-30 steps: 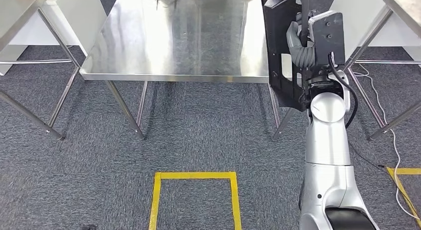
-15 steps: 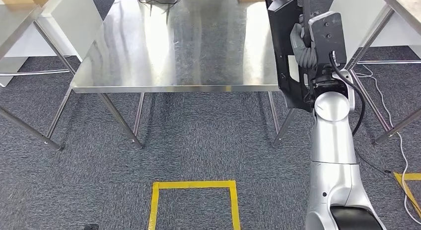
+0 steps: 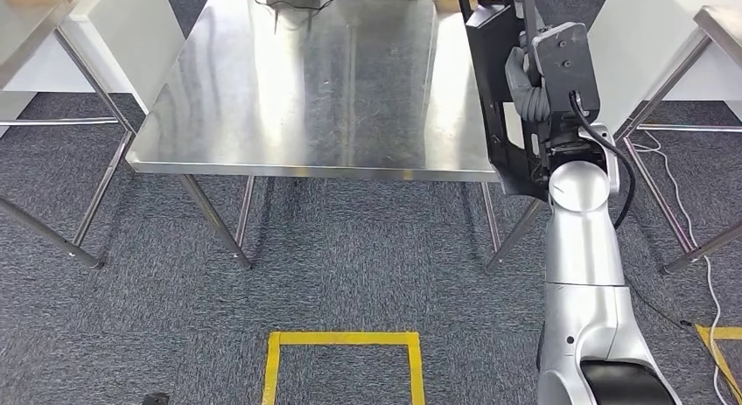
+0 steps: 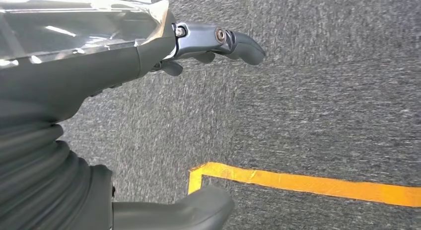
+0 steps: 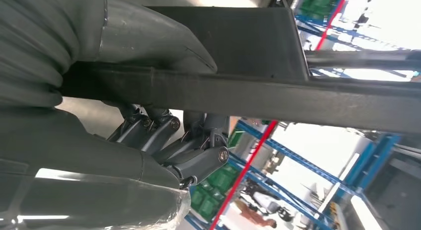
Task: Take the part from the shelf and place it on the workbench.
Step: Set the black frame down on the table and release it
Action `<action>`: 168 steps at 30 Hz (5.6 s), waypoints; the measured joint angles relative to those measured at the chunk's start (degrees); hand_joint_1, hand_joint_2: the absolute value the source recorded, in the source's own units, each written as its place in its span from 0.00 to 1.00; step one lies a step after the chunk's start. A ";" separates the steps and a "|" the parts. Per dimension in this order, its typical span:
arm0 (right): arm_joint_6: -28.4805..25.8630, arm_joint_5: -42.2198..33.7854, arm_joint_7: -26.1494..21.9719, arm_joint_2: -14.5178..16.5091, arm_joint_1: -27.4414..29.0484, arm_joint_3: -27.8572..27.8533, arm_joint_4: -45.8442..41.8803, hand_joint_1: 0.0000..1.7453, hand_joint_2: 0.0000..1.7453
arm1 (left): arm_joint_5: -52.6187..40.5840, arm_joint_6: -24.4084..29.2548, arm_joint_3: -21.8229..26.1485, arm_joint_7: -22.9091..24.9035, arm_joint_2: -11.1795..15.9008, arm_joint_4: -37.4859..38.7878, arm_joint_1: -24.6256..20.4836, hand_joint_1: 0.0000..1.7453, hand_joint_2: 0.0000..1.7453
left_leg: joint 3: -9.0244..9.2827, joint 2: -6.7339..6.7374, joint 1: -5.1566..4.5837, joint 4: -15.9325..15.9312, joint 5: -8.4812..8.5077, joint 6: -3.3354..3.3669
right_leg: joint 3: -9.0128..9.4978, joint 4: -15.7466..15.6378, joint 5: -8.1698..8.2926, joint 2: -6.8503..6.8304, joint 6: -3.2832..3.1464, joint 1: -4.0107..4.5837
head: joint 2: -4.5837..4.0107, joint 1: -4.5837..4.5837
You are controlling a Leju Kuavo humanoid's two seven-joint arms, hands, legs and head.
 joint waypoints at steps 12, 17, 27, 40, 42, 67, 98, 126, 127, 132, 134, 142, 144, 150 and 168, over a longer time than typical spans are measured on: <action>-0.62 1.43 0.13 -0.52 -1.19 -0.03 2.12 1.00 1.00 | 0.04 0.28 0.01 -0.21 -0.04 -0.02 -0.41 0.00 1.00 | 0.35 -0.19 -0.08 7.25 -5.12 -2.82 | 6.84 -18.38 9.95 -0.18 -2.13 -0.32 | 0.00 -0.22; -1.30 4.24 1.45 -0.34 -2.06 0.36 3.46 1.00 1.00 | 0.13 0.28 0.01 -0.25 -0.13 0.00 -0.45 0.00 1.00 | -7.22 0.16 0.79 14.90 -7.38 -4.17 | 8.88 -18.33 8.03 -0.03 -2.41 -0.29 | 0.00 -0.29; -1.49 8.30 3.33 -0.19 -4.99 1.36 5.44 1.00 1.00 | 0.43 -0.04 0.03 0.01 -0.08 0.01 -0.78 0.00 1.00 | 0.22 0.42 0.49 -1.34 1.40 -0.88 | 9.50 -14.77 5.29 0.04 -0.03 0.32 | 0.00 -0.10; 0.77 13.15 6.71 -1.30 -11.76 2.36 8.51 1.00 1.00 | 0.68 -0.62 0.03 -0.01 -0.38 0.03 -1.09 0.00 1.00 | 3.68 -0.24 0.27 -0.15 -3.12 -2.48 | 5.22 -17.98 9.92 -0.43 -0.53 -0.12 | 0.00 0.24; 1.07 13.52 7.11 -1.61 -13.01 2.36 8.87 1.00 1.00 | 0.90 -0.64 0.03 -0.08 -0.39 0.05 -1.09 0.00 1.00 | 3.02 -0.04 0.44 1.66 -3.69 -2.95 | 6.08 -18.10 9.92 -0.33 -1.24 -0.47 | 0.00 0.16; -6.14 23.19 9.17 -4.74 -17.32 2.14 30.19 1.00 1.00 | 2.52 -0.97 0.49 -0.77 -0.42 0.07 -0.43 0.00 1.00 | 2.65 -0.35 -0.19 -0.51 -1.64 -0.26 | 2.30 -13.89 8.77 0.05 1.63 0.30 | 0.00 0.28; -8.67 47.12 21.38 -3.58 -12.80 7.16 44.58 1.00 1.00 | 12.58 -11.11 9.31 2.20 -0.35 0.15 -0.19 0.00 1.00 | 4.50 0.01 -0.30 -1.17 -3.71 -1.32 | 5.01 -18.75 11.59 0.59 -0.85 0.58 | 0.00 0.13; -6.99 55.27 17.70 5.86 -11.13 5.91 44.56 0.00 0.00 | 16.70 -7.14 12.43 3.08 -0.83 0.14 -0.30 0.00 0.00 | 4.55 0.11 -0.47 -1.15 -3.74 -1.29 | 5.01 -18.75 11.58 0.61 -0.84 0.54 | 0.00 0.13; -6.82 55.47 17.49 6.35 -11.13 5.68 44.56 0.00 0.00 | 16.83 -7.04 12.54 3.08 -0.86 0.14 -0.30 0.00 0.00 | 4.55 0.10 -0.47 -1.15 -3.74 -1.29 | 5.01 -18.75 11.58 0.61 -0.84 0.54 | 0.00 0.12; -6.25 55.12 16.38 7.75 -11.13 4.44 44.56 0.00 0.00 | 16.87 -6.81 13.06 3.05 -0.92 0.13 -0.29 0.00 0.00 | 4.55 0.10 -0.47 -1.15 -3.74 -1.29 | 5.02 -18.75 11.58 0.60 -0.84 0.54 | 0.00 0.13; -6.44 53.80 15.13 8.05 -11.12 3.34 44.51 0.00 0.00 | 16.79 -6.82 13.14 2.96 -0.92 0.13 -0.29 0.00 0.00 | 4.55 0.10 -0.47 -1.15 -3.74 -1.29 | 5.03 -18.75 11.58 0.60 -0.84 0.54 | 0.00 0.13; -9.28 50.56 9.89 8.88 -10.28 -2.27 41.93 0.00 0.00 | 16.65 -6.85 13.12 2.55 -0.92 0.13 -0.29 0.00 0.00 | 4.54 0.10 -0.50 -1.15 -3.74 -1.29 | 5.04 -18.75 11.58 0.61 -0.84 0.54 | 0.00 0.13; -10.87 48.95 8.01 9.15 -9.61 -3.44 40.70 0.00 0.00 | 16.79 -6.82 13.12 2.25 -0.93 0.13 -0.28 0.00 0.00 | 4.54 0.10 -0.50 -1.15 -3.74 -1.29 | 5.04 -18.75 11.58 0.60 -0.84 0.54 | 0.00 0.13; -14.15 28.35 -9.19 11.70 0.17 -8.29 22.43 0.00 0.00 | 18.14 -5.42 13.18 0.34 -1.15 0.11 -0.27 0.00 0.00 | 4.56 0.00 -0.49 -1.15 -3.76 -1.30 | 5.03 -18.76 11.55 0.54 -0.85 0.55 | 0.00 0.12; -11.40 -3.14 -24.98 7.41 38.97 4.38 -33.47 0.00 0.00 | 22.79 0.98 15.16 0.68 -1.60 0.07 -0.04 0.00 0.00 | 4.66 -0.16 -0.58 -1.14 -4.24 -1.36 | 5.18 -18.81 11.33 0.57 -0.66 0.26 | 0.00 0.11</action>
